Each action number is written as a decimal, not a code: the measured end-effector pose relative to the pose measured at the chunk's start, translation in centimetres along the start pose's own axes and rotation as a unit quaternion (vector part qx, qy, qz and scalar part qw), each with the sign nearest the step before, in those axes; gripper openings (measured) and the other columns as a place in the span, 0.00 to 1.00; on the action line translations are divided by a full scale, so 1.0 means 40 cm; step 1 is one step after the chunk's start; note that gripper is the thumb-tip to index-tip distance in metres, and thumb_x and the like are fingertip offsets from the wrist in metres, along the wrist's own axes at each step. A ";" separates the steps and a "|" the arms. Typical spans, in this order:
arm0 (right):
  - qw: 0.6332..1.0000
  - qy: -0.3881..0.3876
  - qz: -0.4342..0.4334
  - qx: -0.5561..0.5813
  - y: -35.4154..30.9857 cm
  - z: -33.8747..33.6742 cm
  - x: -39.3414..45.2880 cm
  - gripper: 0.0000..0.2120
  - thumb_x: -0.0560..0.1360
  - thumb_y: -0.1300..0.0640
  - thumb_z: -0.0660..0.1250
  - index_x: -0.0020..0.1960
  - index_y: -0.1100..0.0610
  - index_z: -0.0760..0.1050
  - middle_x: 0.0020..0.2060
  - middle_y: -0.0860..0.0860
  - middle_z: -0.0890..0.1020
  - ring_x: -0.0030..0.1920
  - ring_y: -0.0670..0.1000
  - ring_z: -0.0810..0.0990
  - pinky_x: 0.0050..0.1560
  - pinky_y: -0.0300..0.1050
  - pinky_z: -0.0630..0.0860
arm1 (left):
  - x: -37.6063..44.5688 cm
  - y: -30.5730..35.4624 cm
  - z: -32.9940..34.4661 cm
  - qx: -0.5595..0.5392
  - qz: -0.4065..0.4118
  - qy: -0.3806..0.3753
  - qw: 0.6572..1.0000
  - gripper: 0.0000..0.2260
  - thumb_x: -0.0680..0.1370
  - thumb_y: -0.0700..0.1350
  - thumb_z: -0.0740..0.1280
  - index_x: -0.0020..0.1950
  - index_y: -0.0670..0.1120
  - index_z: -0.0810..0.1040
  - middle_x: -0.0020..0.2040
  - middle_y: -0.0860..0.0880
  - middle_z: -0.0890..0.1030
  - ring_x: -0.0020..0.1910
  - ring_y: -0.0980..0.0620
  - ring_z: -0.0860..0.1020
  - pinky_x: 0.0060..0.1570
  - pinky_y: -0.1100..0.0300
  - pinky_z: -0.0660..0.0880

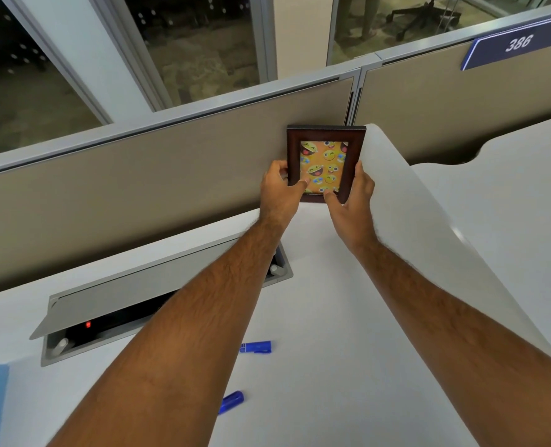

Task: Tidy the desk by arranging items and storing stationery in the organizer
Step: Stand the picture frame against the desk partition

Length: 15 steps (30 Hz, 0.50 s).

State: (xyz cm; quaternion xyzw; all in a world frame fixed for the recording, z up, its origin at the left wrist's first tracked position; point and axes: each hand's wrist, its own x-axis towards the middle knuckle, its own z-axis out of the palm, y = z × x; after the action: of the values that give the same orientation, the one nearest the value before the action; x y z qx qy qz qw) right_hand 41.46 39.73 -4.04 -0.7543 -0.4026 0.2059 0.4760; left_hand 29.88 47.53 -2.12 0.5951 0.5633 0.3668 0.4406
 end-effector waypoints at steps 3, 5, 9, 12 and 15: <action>1.000 0.000 0.005 -0.005 -0.002 -0.002 -0.004 0.37 0.81 0.54 0.67 0.82 0.55 0.49 0.78 0.55 0.56 0.77 0.50 0.63 0.63 0.33 0.64 | -0.001 -0.003 -0.003 -0.001 0.000 -0.006 1.000 0.22 0.77 0.49 0.76 0.69 0.48 0.74 0.66 0.48 0.80 0.62 0.48 0.81 0.53 0.56 0.83; 1.000 0.001 0.008 -0.009 -0.004 -0.001 -0.006 0.38 0.81 0.54 0.67 0.82 0.55 0.49 0.78 0.55 0.56 0.77 0.50 0.63 0.62 0.33 0.64 | -0.002 0.000 -0.005 0.006 -0.001 -0.009 1.000 0.22 0.77 0.50 0.76 0.69 0.49 0.73 0.66 0.48 0.79 0.62 0.49 0.80 0.49 0.61 0.82; 1.000 0.004 0.007 -0.013 -0.008 0.000 -0.009 0.38 0.81 0.55 0.68 0.82 0.56 0.50 0.78 0.56 0.57 0.76 0.52 0.64 0.62 0.35 0.65 | -0.004 0.008 0.000 0.021 -0.008 -0.016 1.000 0.24 0.77 0.50 0.76 0.69 0.48 0.72 0.67 0.47 0.78 0.64 0.48 0.79 0.51 0.60 0.80; 1.000 0.009 0.010 -0.010 -0.009 0.001 -0.006 0.38 0.80 0.56 0.70 0.82 0.55 0.51 0.78 0.55 0.58 0.77 0.52 0.63 0.62 0.36 0.65 | -0.010 0.013 0.006 0.030 -0.012 -0.023 0.999 0.27 0.77 0.50 0.76 0.72 0.48 0.70 0.69 0.48 0.76 0.67 0.48 0.78 0.58 0.53 0.80; 0.999 0.022 0.028 0.009 -0.009 0.008 -0.007 0.38 0.79 0.56 0.71 0.81 0.54 0.53 0.77 0.54 0.60 0.76 0.52 0.64 0.62 0.38 0.66 | -0.019 0.021 0.008 0.036 -0.016 -0.029 0.999 0.29 0.78 0.48 0.75 0.75 0.47 0.67 0.72 0.47 0.73 0.70 0.47 0.75 0.62 0.51 0.78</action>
State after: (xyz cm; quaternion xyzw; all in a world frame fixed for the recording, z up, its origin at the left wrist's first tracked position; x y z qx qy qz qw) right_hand 40.94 39.76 -3.89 -0.7651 -0.3688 0.2062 0.4858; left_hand 30.42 46.78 -1.42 0.6121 0.5723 0.3220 0.4407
